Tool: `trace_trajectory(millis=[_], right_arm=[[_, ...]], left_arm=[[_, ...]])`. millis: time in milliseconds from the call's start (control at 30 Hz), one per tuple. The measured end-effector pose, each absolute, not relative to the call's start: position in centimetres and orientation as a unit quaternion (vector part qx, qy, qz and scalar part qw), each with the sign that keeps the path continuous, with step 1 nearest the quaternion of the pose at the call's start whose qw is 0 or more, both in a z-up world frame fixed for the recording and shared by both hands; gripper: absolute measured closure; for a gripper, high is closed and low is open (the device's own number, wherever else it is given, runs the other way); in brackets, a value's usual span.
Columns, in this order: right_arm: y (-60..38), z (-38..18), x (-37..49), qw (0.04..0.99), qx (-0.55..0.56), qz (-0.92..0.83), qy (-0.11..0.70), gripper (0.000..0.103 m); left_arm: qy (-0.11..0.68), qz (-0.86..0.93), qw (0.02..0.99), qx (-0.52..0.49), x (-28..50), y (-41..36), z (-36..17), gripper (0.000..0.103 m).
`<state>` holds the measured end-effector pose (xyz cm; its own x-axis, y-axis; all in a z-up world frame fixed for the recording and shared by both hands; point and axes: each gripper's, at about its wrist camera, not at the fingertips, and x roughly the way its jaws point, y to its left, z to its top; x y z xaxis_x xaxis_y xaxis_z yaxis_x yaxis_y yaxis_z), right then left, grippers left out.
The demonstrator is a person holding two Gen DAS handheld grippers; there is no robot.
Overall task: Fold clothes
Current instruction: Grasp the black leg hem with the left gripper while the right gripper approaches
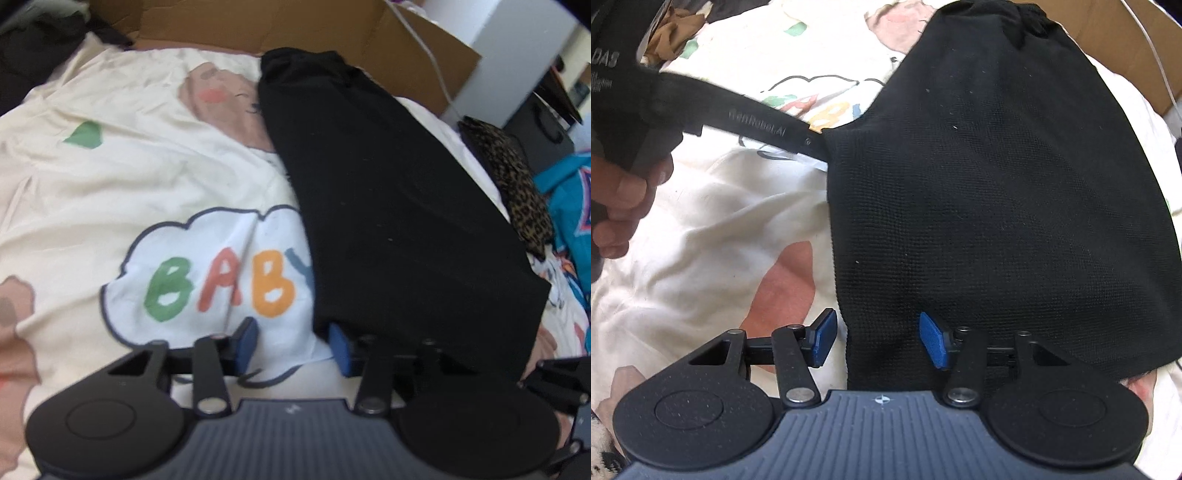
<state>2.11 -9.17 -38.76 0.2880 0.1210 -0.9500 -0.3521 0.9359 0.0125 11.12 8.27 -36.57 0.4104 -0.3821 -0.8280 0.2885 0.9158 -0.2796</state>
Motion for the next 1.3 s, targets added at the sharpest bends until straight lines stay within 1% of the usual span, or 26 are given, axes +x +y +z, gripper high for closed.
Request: trace_trajectory(millis=[33,100,133,167,233,267,367,500,600,733,900,1000,1100,1200,1300], right_arm=[[-9.3,-38.8,2.0,0.796,-0.099,0.147,0.579,0.055],[-9.3,-39.0,1.7,0.793,-0.105,0.146,0.582,0.062],[-9.5,-39.0,1.6,0.792,-0.106,0.147,0.583,0.065],[-9.6,-39.0,1.5,0.792,-0.106,0.148,0.583,0.067],[-9.6,-38.9,1.3,0.792,-0.113,0.15,0.581,0.072],[-9.5,-38.8,1.2,0.791,-0.119,0.152,0.58,0.078],[-9.1,-38.8,0.9,0.787,-0.143,0.164,0.578,0.081],[-9.2,-38.8,0.5,0.78,-0.142,0.166,0.587,0.081],[-9.3,-38.7,0.1,0.775,-0.141,0.171,0.593,0.08],[-9.9,-37.6,-0.1,0.777,-0.11,0.167,0.597,0.078],[-10.7,-36.0,-0.8,0.792,-0.065,0.167,0.584,0.077],[-11.2,-35.3,-0.7,0.802,-0.031,0.153,0.576,0.077],[-12.0,-35.8,0.0,0.809,-0.004,0.137,0.571,0.077],[-13.0,-37.0,0.9,0.813,0.032,0.116,0.57,0.077],[-13.2,-38.7,1.1,0.803,0.047,0.113,0.584,0.077]], left_arm=[[0.503,-0.205,0.838,-0.043,11.1,8.1,-36.6,0.067],[0.502,-0.215,0.837,-0.043,11.1,7.8,-36.6,0.072],[0.501,-0.218,0.836,-0.043,11.2,7.8,-36.7,0.081],[0.502,-0.221,0.835,-0.043,11.3,7.8,-36.7,0.093],[0.502,-0.229,0.833,-0.042,11.4,8.0,-36.7,0.098],[0.5,-0.233,0.833,-0.037,11.4,8.2,-36.5,0.099],[0.491,-0.24,0.838,-0.019,11.3,8.4,-35.7,0.099],[0.485,-0.238,0.841,0.014,10.9,8.0,-34.6,0.099],[0.492,-0.21,0.844,0.038,10.5,8.4,-34.5,0.101],[0.509,-0.185,0.841,0.009,10.5,10.6,-34.5,0.101],[0.494,-0.183,0.848,-0.059,10.9,11.5,-33.0,0.101],[0.486,-0.216,0.844,-0.077,11.4,9.9,-32.0,0.101],[0.491,-0.26,0.826,-0.091,10.8,7.7,-31.8,0.101],[0.498,-0.297,0.811,-0.081,9.9,5.1,-32.9,0.101],[0.513,-0.321,0.79,-0.098,9.3,3.9,-34.4,0.101]])
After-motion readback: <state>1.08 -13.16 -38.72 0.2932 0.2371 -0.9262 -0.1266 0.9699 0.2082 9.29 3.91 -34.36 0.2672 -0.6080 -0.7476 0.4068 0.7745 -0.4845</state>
